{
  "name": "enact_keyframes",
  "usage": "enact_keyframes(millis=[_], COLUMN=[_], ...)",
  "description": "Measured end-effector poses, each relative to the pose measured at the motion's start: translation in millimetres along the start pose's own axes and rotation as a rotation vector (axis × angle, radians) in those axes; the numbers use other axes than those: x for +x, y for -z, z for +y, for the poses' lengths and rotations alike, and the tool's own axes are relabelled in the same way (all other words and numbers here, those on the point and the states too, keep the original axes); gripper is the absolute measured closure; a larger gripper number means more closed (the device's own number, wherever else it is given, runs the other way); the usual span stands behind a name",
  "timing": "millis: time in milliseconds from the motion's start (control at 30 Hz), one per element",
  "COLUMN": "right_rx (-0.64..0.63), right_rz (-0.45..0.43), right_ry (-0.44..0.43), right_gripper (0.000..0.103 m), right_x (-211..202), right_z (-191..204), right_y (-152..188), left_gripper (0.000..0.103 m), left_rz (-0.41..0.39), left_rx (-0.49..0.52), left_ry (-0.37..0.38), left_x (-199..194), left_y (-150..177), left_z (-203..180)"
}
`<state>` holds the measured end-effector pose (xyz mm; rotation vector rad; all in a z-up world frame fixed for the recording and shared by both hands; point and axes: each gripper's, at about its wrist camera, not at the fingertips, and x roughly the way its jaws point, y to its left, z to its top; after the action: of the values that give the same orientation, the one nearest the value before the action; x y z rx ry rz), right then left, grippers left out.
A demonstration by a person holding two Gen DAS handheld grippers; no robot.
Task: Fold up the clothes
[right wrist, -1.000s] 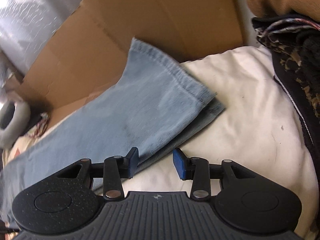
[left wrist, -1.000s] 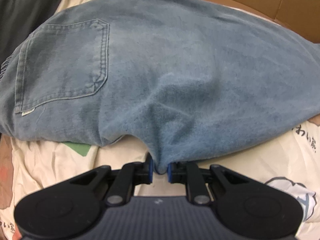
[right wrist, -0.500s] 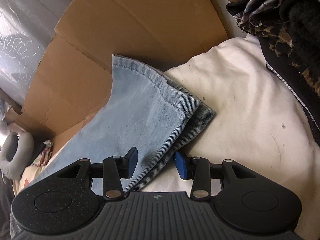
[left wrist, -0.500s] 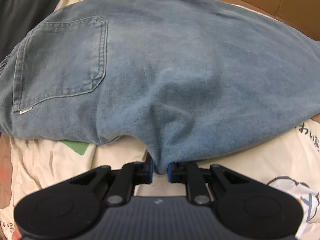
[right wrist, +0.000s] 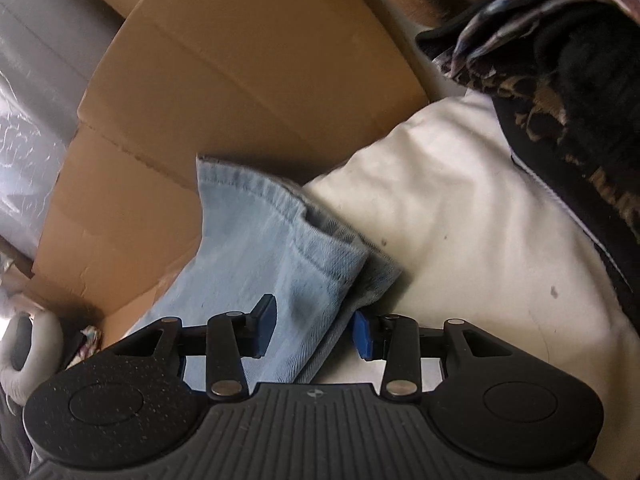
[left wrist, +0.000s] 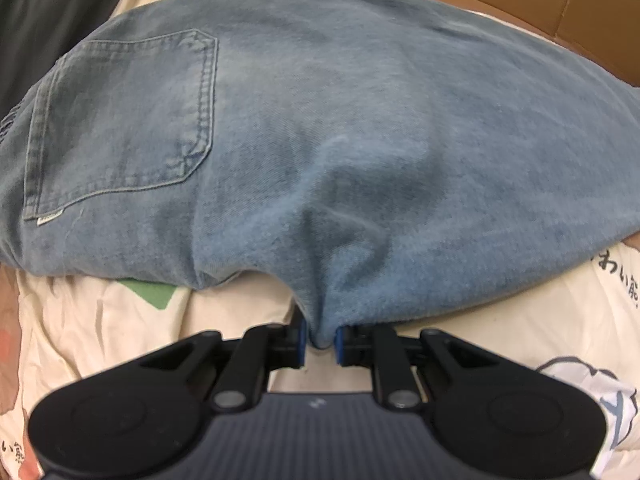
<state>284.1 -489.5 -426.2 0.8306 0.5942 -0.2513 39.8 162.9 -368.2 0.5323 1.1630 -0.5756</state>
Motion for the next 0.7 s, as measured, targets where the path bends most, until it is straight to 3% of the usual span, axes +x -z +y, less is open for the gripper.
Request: enact_keyframes(millis=[233,400,700], right_rx=[-0.044,-0.053,-0.088], right_rz=[-0.026,-0.030,0.000], right_ry=[-0.030,-0.012,0.013], right_gripper=[0.059,0.084,0.085], right_x=[10,11,17], right_z=[-4,-4,4], right_y=[-2,-7,-13], left_gripper=[0.089,0.089,0.089], left_rz=[0.010,0.011,0.055], left_rx=[0.016,0.006,-0.025], left_ry=[-0.008,-0.009,-0.021], left_x=[1,1,5], left_y=[-2,-2,-11], left_z=[-2,-2,-3])
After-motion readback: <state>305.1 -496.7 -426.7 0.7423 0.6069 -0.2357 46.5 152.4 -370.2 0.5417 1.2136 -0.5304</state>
